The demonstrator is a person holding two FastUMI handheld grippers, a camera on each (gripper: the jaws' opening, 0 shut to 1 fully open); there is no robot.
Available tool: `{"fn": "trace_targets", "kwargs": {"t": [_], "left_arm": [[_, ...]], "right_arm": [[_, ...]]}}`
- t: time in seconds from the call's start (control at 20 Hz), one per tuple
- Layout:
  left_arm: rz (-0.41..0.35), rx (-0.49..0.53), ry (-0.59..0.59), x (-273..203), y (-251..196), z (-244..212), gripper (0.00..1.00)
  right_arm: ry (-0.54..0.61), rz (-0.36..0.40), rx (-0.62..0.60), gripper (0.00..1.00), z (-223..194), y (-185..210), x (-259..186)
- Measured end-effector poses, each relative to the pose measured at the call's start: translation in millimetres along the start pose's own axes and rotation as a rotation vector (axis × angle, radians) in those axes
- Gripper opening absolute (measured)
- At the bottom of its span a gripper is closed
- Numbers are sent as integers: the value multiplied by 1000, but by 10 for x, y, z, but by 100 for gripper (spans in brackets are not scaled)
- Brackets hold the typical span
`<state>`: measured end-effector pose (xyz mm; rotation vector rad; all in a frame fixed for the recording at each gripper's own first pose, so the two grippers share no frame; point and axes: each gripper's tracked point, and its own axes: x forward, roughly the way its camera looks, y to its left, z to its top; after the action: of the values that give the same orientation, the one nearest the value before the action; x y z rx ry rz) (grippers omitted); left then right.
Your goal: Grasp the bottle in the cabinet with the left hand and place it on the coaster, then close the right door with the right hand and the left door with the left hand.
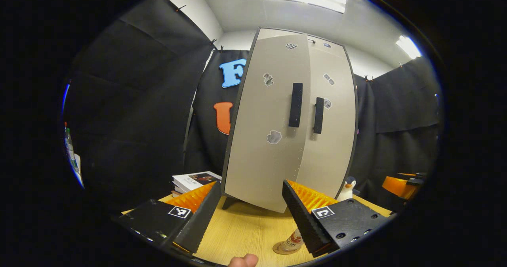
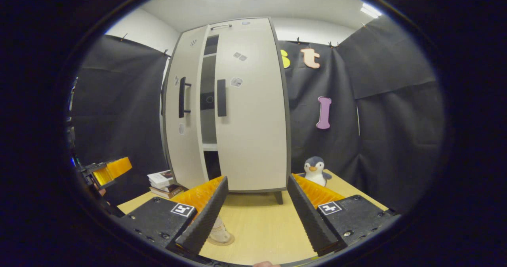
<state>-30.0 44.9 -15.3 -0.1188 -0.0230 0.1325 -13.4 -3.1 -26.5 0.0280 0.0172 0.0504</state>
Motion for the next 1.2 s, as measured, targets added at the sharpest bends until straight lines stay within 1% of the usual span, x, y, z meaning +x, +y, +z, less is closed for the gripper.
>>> {"fn": "trace_targets", "kwargs": {"t": [0.05,0.1,0.15,0.2,0.25,0.3,0.35,0.4,0.45,0.5,0.55,0.6,0.65,0.7,0.75,0.8,0.85,0.95,1.0,1.1,1.15,1.2], "left_arm": [[1,9,-5,-1,12,25,90],[3,13,-14,-1,20,62,95],[1,10,-36,5,20,130,95],[-12,7,-60,27,-12,195,99],[-14,10,-74,46,-25,247,94],[-11,14,-84,51,0,278,99],[-14,12,-90,53,-6,304,95],[-19,7,-95,54,-35,331,95],[-19,2,-99,46,-40,350,95],[-18,-5,-100,33,-42,360,99],[-17,-13,-101,32,-42,366,99],[-19,-20,-98,30,-58,349,95],[-21,-29,-89,28,-74,326,99],[-21,-34,-81,27,-81,306,99],[-19,-36,-75,24,-89,287,95],[-16,-35,-75,15,-78,298,99],[-18,-32,-75,10,-91,299,99],[-20,-24,-73,-1,-105,299,90],[-21,-22,-72,-5,-107,292,99],[-22,-20,-72,-8,-124,279,94],[-22,-18,-72,-10,-130,288,99],[-21,-17,-73,-19,-129,283,99]], "right_arm": [[-11,3,1,94,41,13,0],[-18,1,-5,94,70,10,-3],[-27,-3,-10,98,96,-2,-6],[-32,-6,-14,98,121,-11,-14],[-39,-4,-17,98,141,-8,-25],[-47,-3,-20,94,169,-4,-38],[-55,-4,-21,94,183,-2,-49],[-61,-5,-19,98,200,-2,-64],[-65,-7,-15,98,202,-4,-82],[-66,-3,-12,98,209,8,-99],[-67,-2,-11,98,203,18,-111],[-67,-4,-13,98,202,5,-131],[-67,-3,-15,98,195,0,-150],[-64,-2,-18,98,187,-11,-150],[-59,-3,-21,98,167,-29,-153],[-52,-5,-23,94,148,-45,-152],[-49,-8,-21,98,138,-56,-151],[-47,-7,-13,98,141,-60,-141],[-50,-5,-11,98,156,-63,-126],[-53,1,-10,98,178,-58,-123],[-55,3,-13,98,179,-50,-117],[-56,3,-16,98,185,-45,-113]]}}
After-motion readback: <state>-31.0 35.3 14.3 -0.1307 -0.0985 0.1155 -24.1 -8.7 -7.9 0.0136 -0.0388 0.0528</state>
